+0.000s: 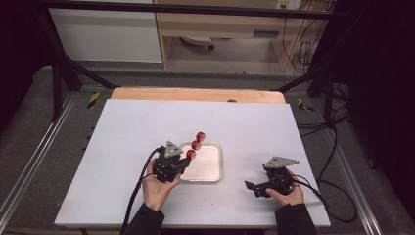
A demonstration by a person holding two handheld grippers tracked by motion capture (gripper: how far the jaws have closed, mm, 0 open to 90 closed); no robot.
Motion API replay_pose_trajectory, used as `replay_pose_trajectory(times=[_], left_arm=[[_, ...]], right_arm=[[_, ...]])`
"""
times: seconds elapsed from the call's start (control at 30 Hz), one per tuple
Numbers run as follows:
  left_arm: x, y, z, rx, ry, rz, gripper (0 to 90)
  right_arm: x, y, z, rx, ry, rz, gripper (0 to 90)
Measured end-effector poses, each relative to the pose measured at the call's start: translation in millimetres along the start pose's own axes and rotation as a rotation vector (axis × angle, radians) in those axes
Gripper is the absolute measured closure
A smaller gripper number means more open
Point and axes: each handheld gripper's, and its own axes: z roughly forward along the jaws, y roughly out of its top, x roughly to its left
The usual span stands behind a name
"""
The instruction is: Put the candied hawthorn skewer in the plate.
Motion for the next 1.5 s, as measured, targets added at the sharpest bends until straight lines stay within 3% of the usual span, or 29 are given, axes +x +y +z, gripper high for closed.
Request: replay_pose_trajectory(times=[0.47,1.07,1.37,1.5], left_arm=[[0.9,-1.0,30.9,0.108,0.031,0.005,88.1],[-1.4,-3.9,46.7,0.236,0.07,0.006,87.8],[-2.8,-4.0,49.6,0.253,0.082,0.006,87.4],[-2.2,-4.1,48.0,0.25,0.083,0.019,82.3]], right_arm=[[-3.1,-5.0,-1.4,0.008,-0.007,0.01,1.2],[-5.0,-7.3,-1.3,0.013,-0.007,0.01,1.2],[-4.6,-7.4,-1.1,0.024,-0.009,0.014,1.2],[-4.6,-7.4,-0.6,0.026,-0.01,0.014,1.2]])
